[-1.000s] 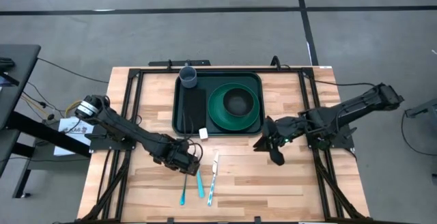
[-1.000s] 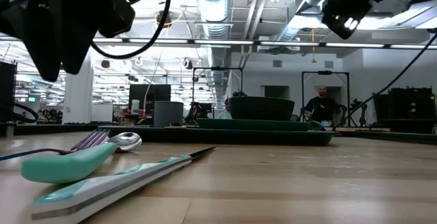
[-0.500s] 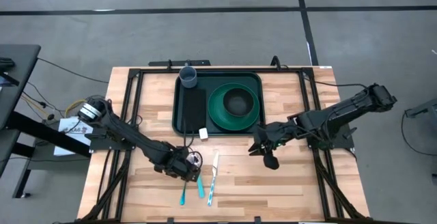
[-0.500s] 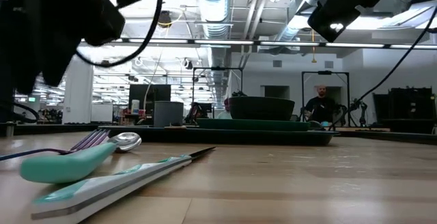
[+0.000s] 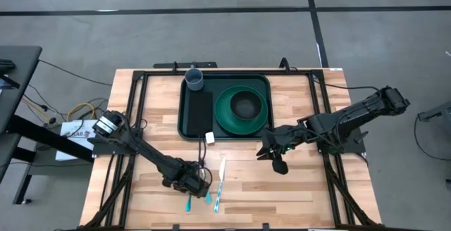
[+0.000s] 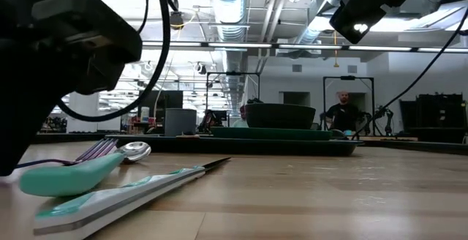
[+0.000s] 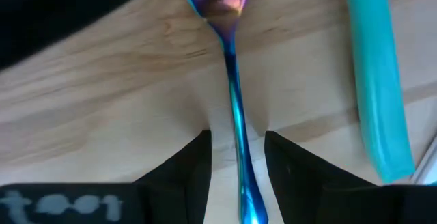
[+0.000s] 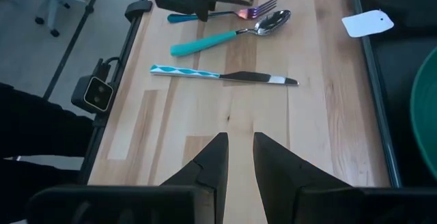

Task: Set up tray
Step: Put the blue fork on the black napkin on the dark green tray

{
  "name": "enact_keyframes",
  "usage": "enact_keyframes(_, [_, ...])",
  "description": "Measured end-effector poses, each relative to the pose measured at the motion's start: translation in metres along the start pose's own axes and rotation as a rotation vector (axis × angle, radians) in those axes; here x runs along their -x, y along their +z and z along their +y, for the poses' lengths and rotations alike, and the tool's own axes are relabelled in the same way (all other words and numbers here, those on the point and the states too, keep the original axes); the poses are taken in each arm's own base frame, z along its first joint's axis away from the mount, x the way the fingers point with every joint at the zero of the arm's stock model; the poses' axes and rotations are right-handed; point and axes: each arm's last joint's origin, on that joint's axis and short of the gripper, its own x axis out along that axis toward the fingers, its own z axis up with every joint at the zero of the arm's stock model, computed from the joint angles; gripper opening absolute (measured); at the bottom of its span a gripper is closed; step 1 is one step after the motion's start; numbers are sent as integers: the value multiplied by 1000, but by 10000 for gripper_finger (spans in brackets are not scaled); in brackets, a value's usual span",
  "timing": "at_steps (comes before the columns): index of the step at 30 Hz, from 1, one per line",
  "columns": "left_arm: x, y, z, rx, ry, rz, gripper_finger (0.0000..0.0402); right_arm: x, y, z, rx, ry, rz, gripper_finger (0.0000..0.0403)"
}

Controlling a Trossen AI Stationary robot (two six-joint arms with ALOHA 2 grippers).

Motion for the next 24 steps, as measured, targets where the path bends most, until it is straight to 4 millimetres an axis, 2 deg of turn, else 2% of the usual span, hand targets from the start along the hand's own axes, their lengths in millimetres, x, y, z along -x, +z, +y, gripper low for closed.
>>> enact_keyframes(2, [-6, 0, 0, 11, 12, 1, 126, 0, 0, 0, -1, 0, 2, 64])
enact_keyframes(12, [-7, 1, 1, 19, 31, -27, 117, 0, 0, 0, -9, -1, 5, 64])
enact_keyframes(15, [-8, 1, 2, 21, 36, -30, 91, 0, 0, 0, -9, -1, 5, 64])
enact_keyframes(21, [-8, 2, 3, 11, 48, -38, 14, 0, 0, 0, -9, -3, 4, 64])
enact_keyframes(24, [-8, 2, 4, 4, 55, -42, 8, 0, 0, 0, -9, -5, 4, 64])
